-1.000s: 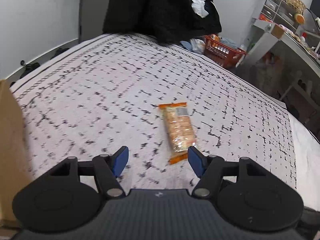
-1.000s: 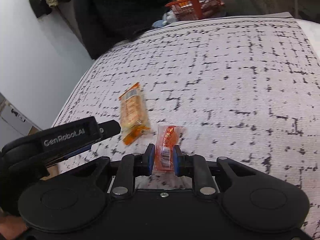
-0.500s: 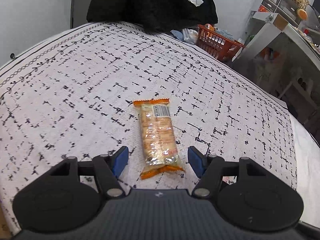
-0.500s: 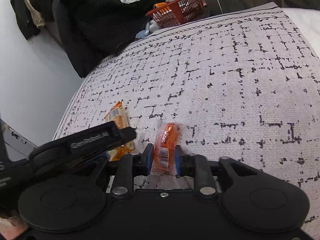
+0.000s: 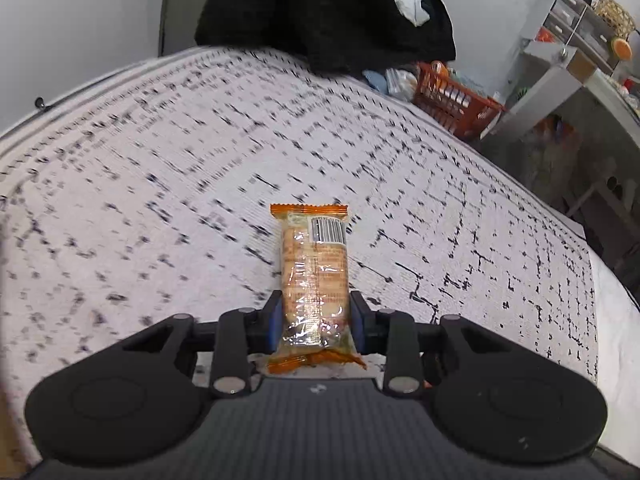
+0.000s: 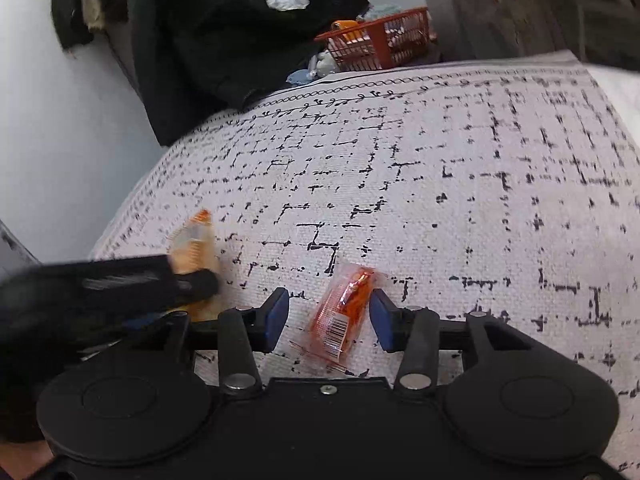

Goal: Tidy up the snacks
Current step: 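Carry the biscuit bar and orange candy over the cardboard box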

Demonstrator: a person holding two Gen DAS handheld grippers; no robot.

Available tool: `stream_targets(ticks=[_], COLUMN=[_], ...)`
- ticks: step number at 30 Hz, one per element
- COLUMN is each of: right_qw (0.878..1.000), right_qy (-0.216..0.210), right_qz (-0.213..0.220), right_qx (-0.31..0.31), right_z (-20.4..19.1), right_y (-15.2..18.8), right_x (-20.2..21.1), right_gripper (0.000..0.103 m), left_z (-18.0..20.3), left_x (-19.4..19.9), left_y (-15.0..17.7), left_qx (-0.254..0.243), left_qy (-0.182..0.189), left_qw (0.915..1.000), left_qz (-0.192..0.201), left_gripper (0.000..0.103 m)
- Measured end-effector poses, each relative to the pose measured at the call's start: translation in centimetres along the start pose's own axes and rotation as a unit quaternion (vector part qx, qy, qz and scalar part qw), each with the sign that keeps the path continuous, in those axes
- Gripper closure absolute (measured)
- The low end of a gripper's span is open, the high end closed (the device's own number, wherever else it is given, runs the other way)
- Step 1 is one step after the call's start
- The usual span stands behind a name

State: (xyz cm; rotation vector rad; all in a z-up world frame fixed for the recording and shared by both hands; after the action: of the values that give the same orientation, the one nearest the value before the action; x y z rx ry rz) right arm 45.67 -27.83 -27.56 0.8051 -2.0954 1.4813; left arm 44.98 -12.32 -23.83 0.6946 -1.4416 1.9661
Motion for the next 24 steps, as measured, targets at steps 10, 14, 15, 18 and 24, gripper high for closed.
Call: stream_targets(ticks=[10,14,15,18,24], right_qw=[0.999,0.998,0.997,0.996,0.991], right_qy=[-0.029,-0.042,-0.047,-0.055,-0.093], right_qz=[0.029,0.045,0.047,0.058,0.077], right_qx=[0.025,0.034,0.033,0.049,0.06], right_z=[-1.9,-2.9,-3.1,-4.2,-6.9], right_y=[-0.9,-1.3,-1.4,-1.6,-1.7], right_x=[2.8,4.2,4.4,5.6,7.4], right_gripper=[0.084,0.084,0.084,0.084,0.084], left_z=[-2.3,-3.1,-3.3,-4.1,-6.0], left_x=[6.3,9.5,10.2,12.2,16.0], left_y=[-1.1,-1.4,-1.5,-1.8,-2.3], left_qx=[0.027,0.044,0.044,0.05,0.065], left_qy=[-0.018,-0.025,-0.027,-0.032,-0.043], left_qw=[0.9991,0.9978,0.9975,0.9963,0.9933], left_qz=[0.026,0.044,0.049,0.062,0.085], left_gripper=[0.07,0.07,0.07,0.07,0.07])
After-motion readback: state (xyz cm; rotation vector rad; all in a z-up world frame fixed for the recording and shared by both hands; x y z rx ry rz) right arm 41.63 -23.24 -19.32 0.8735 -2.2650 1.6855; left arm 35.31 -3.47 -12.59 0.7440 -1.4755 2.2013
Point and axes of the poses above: each gripper's, at about its wrist camera, not at the fingertips, and x roughly against the way its jaws point, z to its right, y to its underside, the point moved 5 cm from there along -x, roughly the way its jaws point, and after that the axes turned 2 degrees about z, right-handed, at the moved point
